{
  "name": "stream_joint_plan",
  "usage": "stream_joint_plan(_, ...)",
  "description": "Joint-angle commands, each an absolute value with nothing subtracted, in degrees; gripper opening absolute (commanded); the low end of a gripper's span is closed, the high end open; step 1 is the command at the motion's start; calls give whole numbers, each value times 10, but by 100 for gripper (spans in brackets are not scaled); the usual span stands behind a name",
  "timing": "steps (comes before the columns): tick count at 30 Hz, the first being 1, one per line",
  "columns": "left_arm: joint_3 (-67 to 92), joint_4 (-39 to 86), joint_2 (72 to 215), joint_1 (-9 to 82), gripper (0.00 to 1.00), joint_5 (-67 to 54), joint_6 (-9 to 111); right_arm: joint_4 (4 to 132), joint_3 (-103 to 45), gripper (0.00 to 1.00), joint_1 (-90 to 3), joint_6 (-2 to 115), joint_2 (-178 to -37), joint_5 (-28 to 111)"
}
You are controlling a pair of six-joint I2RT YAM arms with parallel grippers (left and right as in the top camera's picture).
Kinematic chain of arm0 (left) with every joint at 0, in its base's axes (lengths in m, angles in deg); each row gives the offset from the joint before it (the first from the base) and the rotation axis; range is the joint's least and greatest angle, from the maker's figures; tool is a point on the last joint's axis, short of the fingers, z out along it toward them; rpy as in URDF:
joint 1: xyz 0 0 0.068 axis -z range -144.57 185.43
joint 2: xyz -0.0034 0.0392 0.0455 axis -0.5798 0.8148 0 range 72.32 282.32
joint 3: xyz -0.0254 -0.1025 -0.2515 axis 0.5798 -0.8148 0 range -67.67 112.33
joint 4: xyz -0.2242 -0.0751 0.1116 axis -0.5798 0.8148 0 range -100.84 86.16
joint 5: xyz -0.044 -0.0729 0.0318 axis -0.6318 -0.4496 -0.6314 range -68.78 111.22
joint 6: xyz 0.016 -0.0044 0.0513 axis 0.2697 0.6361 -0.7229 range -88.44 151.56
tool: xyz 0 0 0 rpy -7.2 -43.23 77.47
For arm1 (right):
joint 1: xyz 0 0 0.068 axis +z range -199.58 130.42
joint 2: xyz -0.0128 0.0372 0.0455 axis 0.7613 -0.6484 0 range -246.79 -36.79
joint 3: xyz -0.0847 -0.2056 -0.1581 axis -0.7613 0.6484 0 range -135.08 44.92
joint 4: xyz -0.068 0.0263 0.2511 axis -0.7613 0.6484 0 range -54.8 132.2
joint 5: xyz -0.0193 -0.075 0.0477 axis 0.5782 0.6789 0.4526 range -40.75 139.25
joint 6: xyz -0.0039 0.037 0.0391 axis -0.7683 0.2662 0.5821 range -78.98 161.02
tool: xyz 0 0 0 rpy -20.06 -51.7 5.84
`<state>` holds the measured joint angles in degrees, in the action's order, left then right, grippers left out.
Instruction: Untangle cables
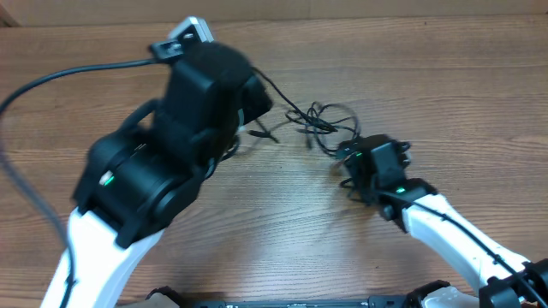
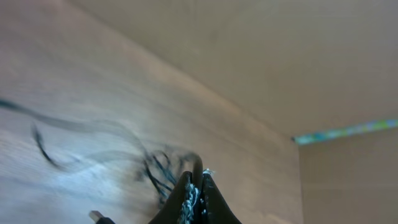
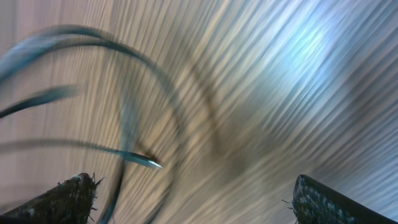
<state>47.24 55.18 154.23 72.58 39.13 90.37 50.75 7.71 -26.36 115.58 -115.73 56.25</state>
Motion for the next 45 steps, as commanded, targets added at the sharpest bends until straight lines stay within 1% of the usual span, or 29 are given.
stream_joint_plan(1, 486, 552, 1475, 725, 4, 505, 837, 512, 71, 100, -333, 1045, -1157, 537)
stream_joint_plan(3, 486, 554, 1462, 725, 4, 532, 827, 528, 67, 100, -356, 1005, -1156, 564)
stream_joint_plan(8, 486, 577, 1431, 725, 4, 614, 812, 612, 49, 100, -438, 990, -1151, 618)
stream_joint_plan(9, 486, 585, 1427, 725, 4, 635, 813, 627, 43, 100, -459, 989, -1149, 618)
stream_joint_plan(10, 486, 599, 1421, 725, 4, 670, 813, 641, 32, 100, -501, 957, -1148, 605)
stream_joint_plan(13, 485, 620, 1419, 724, 4, 717, 813, 649, 12, 100, -559, 889, -1146, 568)
stream_joint_plan(15, 485, 630, 1422, 716, 4, 726, 813, 663, -5, 100, -592, 853, -1145, 550)
stream_joint_plan(19, 485, 648, 1438, 676, 4, 728, 813, 697, -30, 100, -642, 827, -1145, 549)
stream_joint_plan(21, 484, 653, 1452, 643, 4, 721, 813, 716, -39, 100, -666, 824, -1145, 532)
stream_joint_plan(24, 484, 660, 1476, 599, 4, 707, 813, 720, -42, 100, -692, 784, -1145, 499)
stream_joint_plan(31, 484, 638, 1539, 487, 4, 698, 812, 740, -42, 100, -707, 765, -1145, 501)
stream_joint_plan(33, 484, 607, 1557, 447, 4, 688, 790, 748, -42, 100, -710, 765, -1145, 519)
stream_joint_plan(35, 484, 549, 1575, 402, 4, 655, 729, 758, -42, 100, -718, 772, -1145, 542)
stream_joint_plan(36, 484, 517, 1583, 381, 4, 630, 692, 763, -42, 100, -725, 776, -1145, 553)
stream_joint_plan(37, 484, 459, 1599, 335, 4, 571, 629, 775, -42, 100, -744, 784, -1145, 572)
stream_joint_plan(42, 484, 401, 1630, 233, 4, 476, 620, 784, -42, 100, -814, 776, -1145, 555)
stream_joint_plan(45, 484, 380, 1650, 190, 4, 475, 610, 784, -42, 100, -843, 763, -1145, 552)
